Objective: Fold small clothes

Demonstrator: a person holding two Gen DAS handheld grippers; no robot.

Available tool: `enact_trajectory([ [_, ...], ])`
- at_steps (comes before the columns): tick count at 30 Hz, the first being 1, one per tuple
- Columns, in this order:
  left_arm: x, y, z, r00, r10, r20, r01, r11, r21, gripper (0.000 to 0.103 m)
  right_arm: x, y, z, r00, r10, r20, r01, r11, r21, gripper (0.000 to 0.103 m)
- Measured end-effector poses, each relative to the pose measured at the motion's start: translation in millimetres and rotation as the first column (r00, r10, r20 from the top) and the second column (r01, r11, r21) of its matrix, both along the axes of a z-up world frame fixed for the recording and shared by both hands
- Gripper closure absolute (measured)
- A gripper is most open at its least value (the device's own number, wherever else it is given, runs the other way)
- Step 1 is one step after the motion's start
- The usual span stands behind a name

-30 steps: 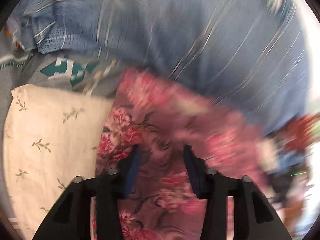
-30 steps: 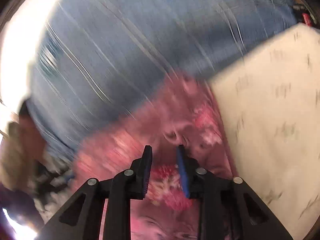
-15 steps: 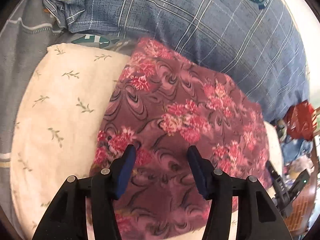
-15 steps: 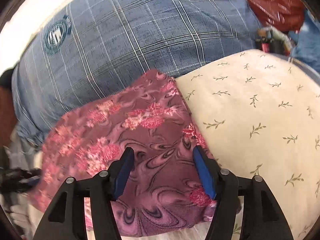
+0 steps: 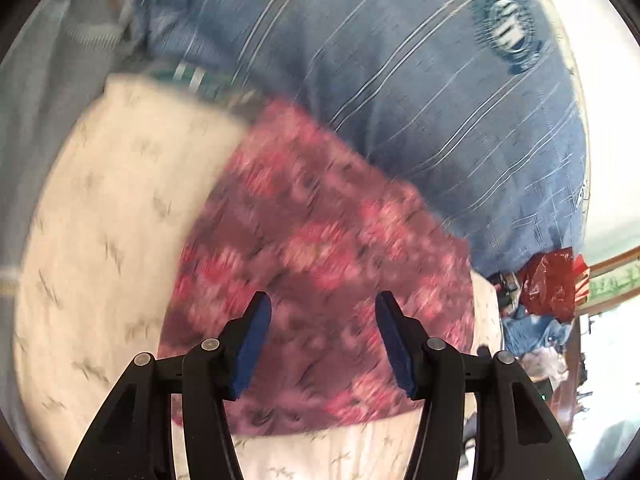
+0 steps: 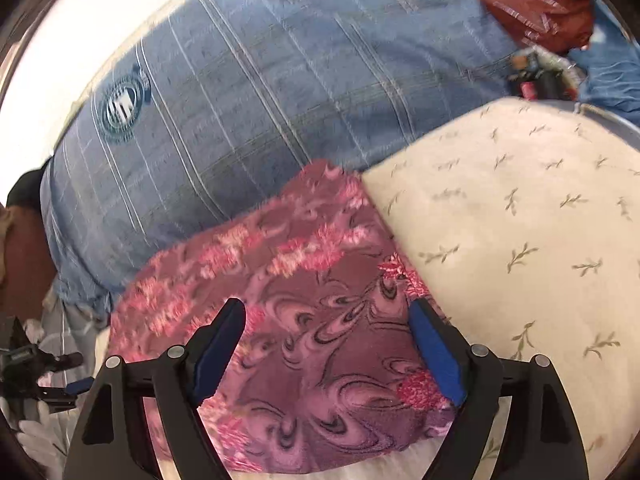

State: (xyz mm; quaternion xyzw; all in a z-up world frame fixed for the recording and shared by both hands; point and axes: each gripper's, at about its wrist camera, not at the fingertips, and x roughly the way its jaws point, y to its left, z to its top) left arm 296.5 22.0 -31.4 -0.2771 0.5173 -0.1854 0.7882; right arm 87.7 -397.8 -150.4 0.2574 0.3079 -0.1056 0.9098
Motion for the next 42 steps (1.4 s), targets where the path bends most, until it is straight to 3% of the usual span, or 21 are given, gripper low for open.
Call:
enact_trajectory([
  [2,13.3,-2.9,12.2,1.000,0.013,0.017,-0.014,0.999,0.037,0.043,-0.7,9.7,7.2,1.000,0.016,0.012,-0.015,0.999,-0.045,0.016],
  [4,36.2,-2.8,16.5,1.000,0.027,-0.009,-0.027,0.999,0.017,0.043,3.9,22.6,10.7,0.998,0.061,-0.012,-0.062,0.992,-0.106,0.017],
  [8,82.1,-5.0,16.8,0.996,0.060,-0.073,-0.062,0.998,-0.017,0.043,19.0,35.9,-3.9,0.985,0.108,-0.133,-0.127,0.982,-0.137,0.016],
  [12,128.6,-29.9,15.5,0.995,0.040,-0.091,-0.029,0.993,0.112,0.044,22.3,37.7,-4.9,0.983,0.117,-0.140,-0.137,0.980,-0.141,0.010],
  [15,156.7,-53.7,-2.0,0.989,-0.001,-0.149,0.039,0.968,0.249,0.047,25.5,37.8,-5.9,0.982,0.125,-0.140,-0.143,0.981,-0.129,0.005],
  [17,168.7,-66.9,-15.5,0.983,-0.015,-0.182,0.082,0.927,0.365,0.055,27.8,39.6,-6.8,0.980,0.134,-0.150,-0.155,0.979,-0.135,0.003],
  [18,174.6,-72.3,-26.2,0.978,-0.030,-0.204,0.113,0.906,0.408,0.067,28.8,40.6,-7.1,0.978,0.139,-0.154,-0.160,0.977,-0.138,0.002],
  [21,180.7,-81.0,-44.7,0.971,-0.054,-0.234,0.161,0.869,0.468,0.092,31.3,41.3,-7.5,0.976,0.147,-0.162,-0.170,0.975,-0.142,0.000],
  [23,183.7,-73.7,-38.8,0.986,-0.016,-0.166,0.093,0.877,0.472,0.103,31.7,40.7,-7.7,0.976,0.150,-0.159,-0.171,0.976,-0.134,0.000],
  [25,186.2,-51.9,-25.9,0.993,0.075,-0.092,-0.028,0.900,0.436,0.103,31.4,39.1,-7.9,0.977,0.150,-0.151,-0.169,0.978,-0.123,0.000],
  [27,185.9,-26.2,-17.1,0.986,0.160,-0.055,-0.122,0.898,0.422,0.103,30.6,38.1,-7.7,0.978,0.148,-0.143,-0.166,0.979,-0.117,0.000],
  [28,183.6,-18.0,-16.7,0.984,0.165,-0.065,-0.124,0.902,0.413,0.103,30.4,38.4,-7.8,0.979,0.148,-0.143,-0.165,0.979,-0.119,0.000],
  [31,176.5,-10.3,-14.9,0.991,0.098,-0.093,-0.063,0.945,0.322,0.099,31.4,40.4,-8.2,0.979,0.143,-0.148,-0.164,0.977,-0.134,0.000],
  [35,176.2,-19.0,-29.2,0.987,0.040,-0.153,0.009,0.951,0.309,0.085,31.5,42.5,-8.6,0.979,0.138,-0.151,-0.161,0.976,-0.147,0.000],
  [39,187.5,-34.3,-49.9,0.979,0.061,-0.196,-0.008,0.965,0.262,0.074,31.9,41.8,-8.8,0.979,0.139,-0.150,-0.161,0.976,-0.146,0.000],
  [42,200.8,-46.0,-61.3,0.976,0.071,-0.205,-0.008,0.956,0.294,0.056,32.1,41.9,-8.8,0.979,0.139,-0.149,-0.161,0.976,-0.146,0.000],
])
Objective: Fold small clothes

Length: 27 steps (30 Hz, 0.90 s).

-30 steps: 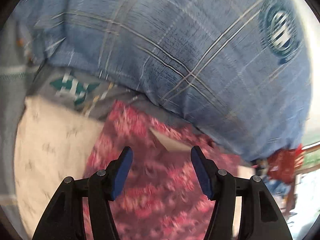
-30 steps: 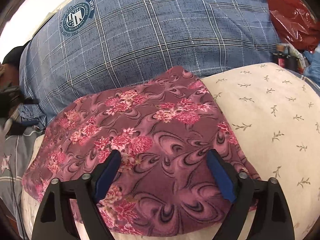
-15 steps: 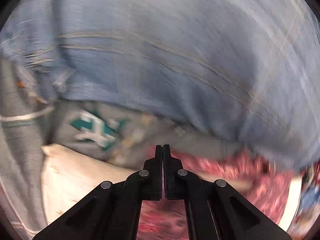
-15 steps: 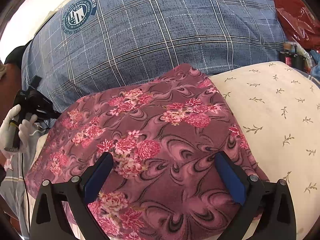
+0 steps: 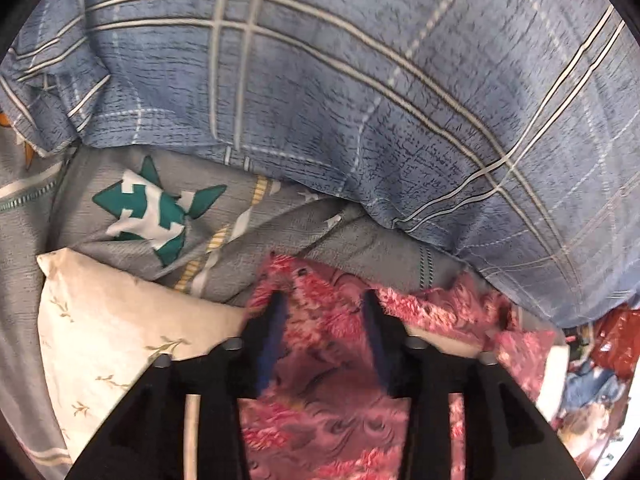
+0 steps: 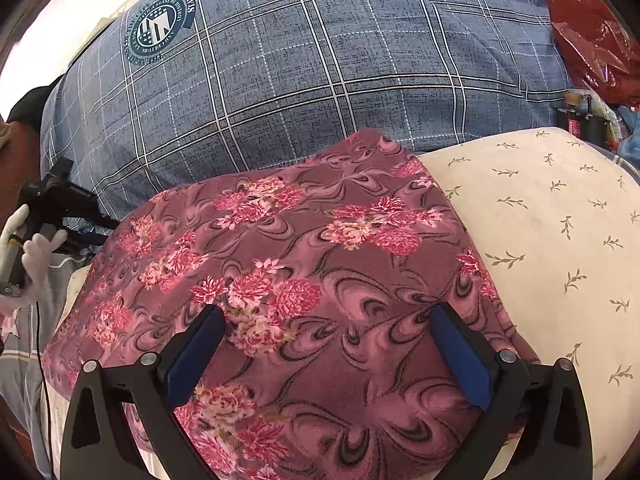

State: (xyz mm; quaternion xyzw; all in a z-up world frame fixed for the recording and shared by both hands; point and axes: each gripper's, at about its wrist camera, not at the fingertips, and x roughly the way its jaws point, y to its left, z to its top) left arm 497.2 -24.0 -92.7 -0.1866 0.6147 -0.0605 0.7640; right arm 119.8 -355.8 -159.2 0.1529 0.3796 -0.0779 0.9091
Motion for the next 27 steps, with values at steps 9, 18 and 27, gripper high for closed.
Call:
enact_trajectory([
  [9,8.9,-37.2,-14.7,0.995,-0.102,0.005,0.098,0.968,0.232,0.098,0.4,-0.7,0.1,1.000,0.002,0.000,-0.002,1.000,0.005,0.000],
  [18,6.1,44.1,-14.4,0.970,0.232,0.075,-0.236,0.970,0.060,0.101,2.9,1.6,-0.2,1.000,0.001,-0.014,-0.002,1.000,-0.015,0.000],
  [27,-49.3,-9.1,-55.2,0.998,-0.039,0.049,0.036,0.997,0.074,0.073,7.9,8.6,-0.9,0.999,0.005,-0.052,-0.009,0.998,-0.069,0.000],
])
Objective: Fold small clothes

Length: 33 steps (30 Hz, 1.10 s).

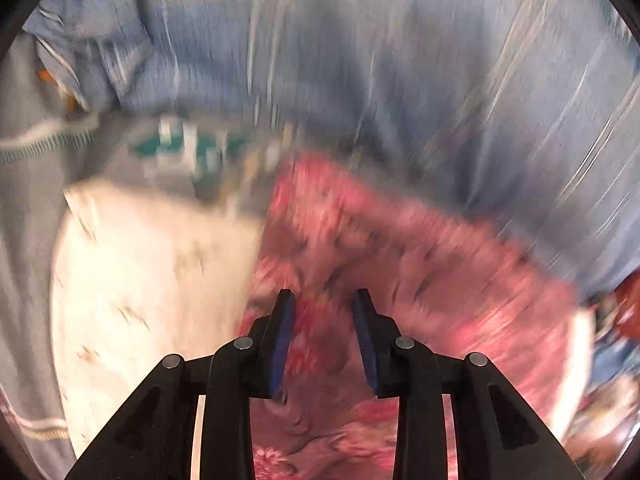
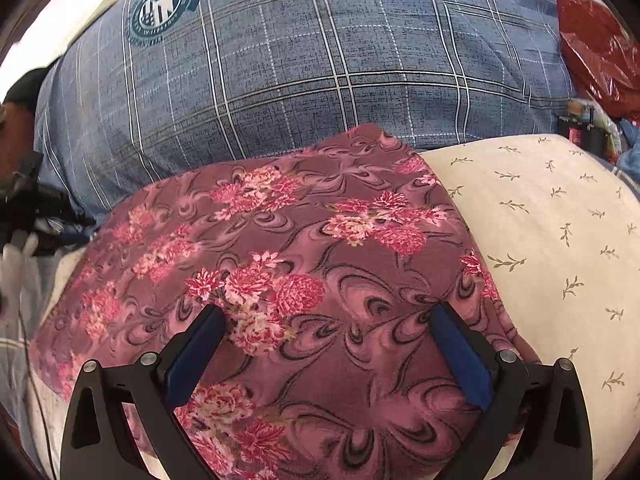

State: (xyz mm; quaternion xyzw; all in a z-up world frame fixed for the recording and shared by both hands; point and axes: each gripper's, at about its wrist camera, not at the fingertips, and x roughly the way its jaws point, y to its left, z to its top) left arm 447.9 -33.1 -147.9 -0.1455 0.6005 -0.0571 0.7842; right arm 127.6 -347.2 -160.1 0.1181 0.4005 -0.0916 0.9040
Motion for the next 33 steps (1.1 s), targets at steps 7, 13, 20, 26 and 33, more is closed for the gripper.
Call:
enact_trajectory([
  [7,-38.4,34.9,9.8,0.998,0.050,-0.033,-0.055,0.982,-0.181,0.067,-3.8,2.9,2.2,1.000,-0.009,0.003,0.009,1.000,-0.030,0.000],
  [13,-94.1,49.5,-14.8,0.995,-0.055,-0.079,0.038,0.979,-0.201,0.068,-17.6,24.6,2.2,1.000,-0.007,-0.014,0.006,0.992,-0.125,0.001],
  [20,-111.1,99.0,-5.0,0.997,0.030,-0.073,-0.052,0.945,-0.324,0.067,-47.4,81.6,29.7,0.995,0.102,0.015,-0.098,0.978,-0.185,0.008],
  [26,-125.3,137.4,19.6,0.995,0.074,-0.072,-0.095,0.929,-0.357,0.059,-53.7,207.8,28.7,0.876,0.482,-0.012,-0.457,0.824,-0.335,0.008],
  [33,-134.0,180.4,45.1,0.992,0.083,-0.100,-0.112,0.938,-0.330,0.056,-22.1,305.2,-3.5,0.783,0.602,-0.156,-0.586,0.630,-0.509,0.010],
])
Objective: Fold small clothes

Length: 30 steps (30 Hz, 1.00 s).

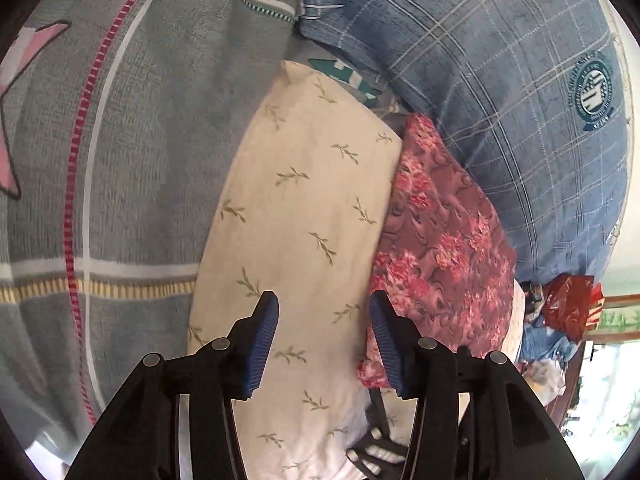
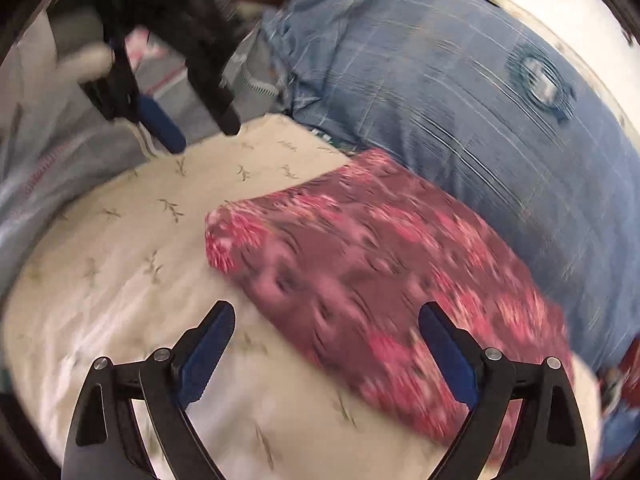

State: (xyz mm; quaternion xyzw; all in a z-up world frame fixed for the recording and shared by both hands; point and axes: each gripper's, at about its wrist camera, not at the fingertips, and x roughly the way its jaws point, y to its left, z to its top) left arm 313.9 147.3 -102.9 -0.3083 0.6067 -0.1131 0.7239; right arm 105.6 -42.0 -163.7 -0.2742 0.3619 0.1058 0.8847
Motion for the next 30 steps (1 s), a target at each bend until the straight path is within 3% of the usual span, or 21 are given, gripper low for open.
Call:
enact_trajectory([
  [2,6.8,0.9,0.7,1.000,0.006,-0.010,-0.006,1.000,-0.011,0.056,14.1,10.3,-7.1,0.999,-0.019,0.033,0.020,0.998,-0.054,0.013],
  [3,11.6,-0.3,0.3,1.000,0.014,-0.013,-0.014,1.000,-0.017,0.056,19.1,12.0,-8.3,0.998,-0.027,0.052,0.031,0.997,-0.064,0.025],
  [4,16.7,-2.4,0.1,1.000,0.021,-0.012,-0.021,1.000,-0.020,0.055,25.7,12.3,-8.7,0.997,-0.034,0.066,0.038,0.997,-0.061,0.054],
  [6,30.1,-10.1,2.5,1.000,0.024,0.000,-0.024,0.999,-0.026,0.053,36.9,8.0,-7.0,0.999,-0.037,0.036,0.037,0.999,-0.003,0.099],
  [9,51.5,-29.0,-1.9,1.000,0.020,0.017,-0.019,0.997,-0.073,0.045,40.4,-20.5,15.5,0.996,-0.073,0.041,0.065,0.980,0.189,0.096],
  [13,86.7,-68.6,-19.4,1.000,-0.001,-0.018,-0.002,0.986,-0.169,0.039,37.7,-50.0,32.8,0.993,-0.108,0.055,0.083,0.936,0.342,0.097],
  [17,114.5,-117.8,-36.7,0.995,-0.088,-0.044,0.083,0.990,-0.112,0.040,41.3,-57.6,28.9,0.995,-0.099,0.022,0.082,0.914,0.398,0.097],
  [18,118.6,-128.7,-39.2,0.993,-0.113,-0.045,0.109,0.990,-0.091,0.043,42.9,-58.4,26.8,0.996,-0.093,0.018,0.078,0.912,0.403,0.097],
  [21,124.9,-148.8,-32.9,0.987,-0.159,-0.007,0.159,0.987,-0.016,0.088,42.6,-60.5,22.4,0.997,-0.081,0.002,0.072,0.901,0.428,0.097],
  [26,111.7,-161.9,-0.1,0.982,-0.162,0.094,0.162,0.987,0.008,0.089,36.8,-82.1,32.4,0.996,-0.083,-0.024,0.082,0.832,0.548,0.098],
  [30,95.4,-184.2,29.9,0.974,-0.174,0.146,0.175,0.985,0.004,0.089,27.4,-113.2,48.7,0.993,-0.110,-0.037,0.107,0.749,0.654,0.098],
])
